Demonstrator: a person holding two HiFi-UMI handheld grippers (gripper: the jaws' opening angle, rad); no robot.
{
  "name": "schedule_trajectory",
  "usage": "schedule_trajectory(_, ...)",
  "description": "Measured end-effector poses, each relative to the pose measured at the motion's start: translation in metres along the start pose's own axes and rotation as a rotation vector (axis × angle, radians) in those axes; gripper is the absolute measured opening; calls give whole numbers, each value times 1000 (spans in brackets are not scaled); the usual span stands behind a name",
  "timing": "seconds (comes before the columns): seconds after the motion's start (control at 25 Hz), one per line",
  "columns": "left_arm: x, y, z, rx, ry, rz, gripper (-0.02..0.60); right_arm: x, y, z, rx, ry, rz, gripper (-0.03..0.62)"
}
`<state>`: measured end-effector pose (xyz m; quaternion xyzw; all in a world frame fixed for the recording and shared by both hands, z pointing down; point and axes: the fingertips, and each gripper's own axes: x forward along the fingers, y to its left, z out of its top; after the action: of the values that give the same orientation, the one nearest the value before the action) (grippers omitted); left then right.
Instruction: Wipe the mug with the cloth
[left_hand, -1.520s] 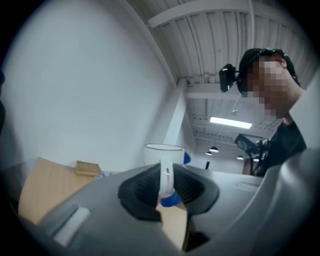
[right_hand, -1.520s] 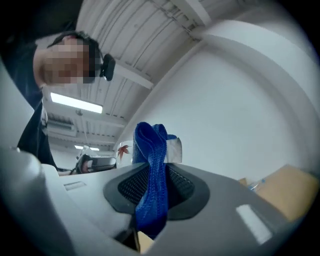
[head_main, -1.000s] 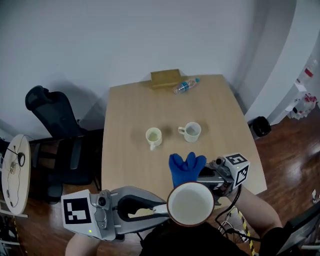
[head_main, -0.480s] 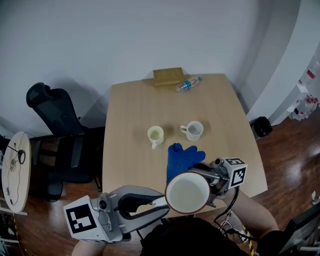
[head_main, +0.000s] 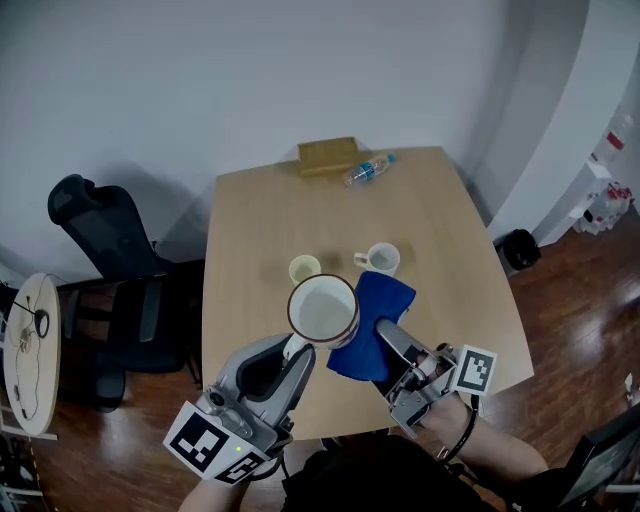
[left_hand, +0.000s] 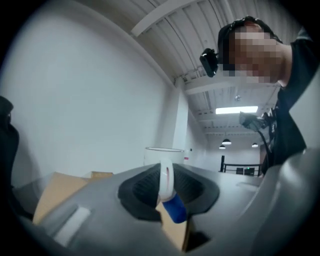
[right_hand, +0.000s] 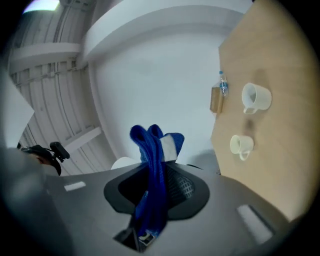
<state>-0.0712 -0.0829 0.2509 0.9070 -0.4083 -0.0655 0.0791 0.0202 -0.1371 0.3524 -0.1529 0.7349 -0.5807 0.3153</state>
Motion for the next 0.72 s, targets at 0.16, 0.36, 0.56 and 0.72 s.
schedule_trajectory(0.16, -1, -6, 4, -58, -63, -13, 66, -2, -2, -7, 32, -7, 38, 95)
schedule_trajectory(0.36, 7, -18, 11, -28, -97, -24, 66, 7, 8, -47, 155, 88, 121, 95)
schedule_trajectory(0.56, 0, -20, 10, -3, -77, -7, 66, -2, 13, -43, 211, 58, 194, 95)
schedule_trajectory(0.72, -10, -22, 1, -17, -37, -8, 66, -15, 5, -13, 189, -40, 188, 95)
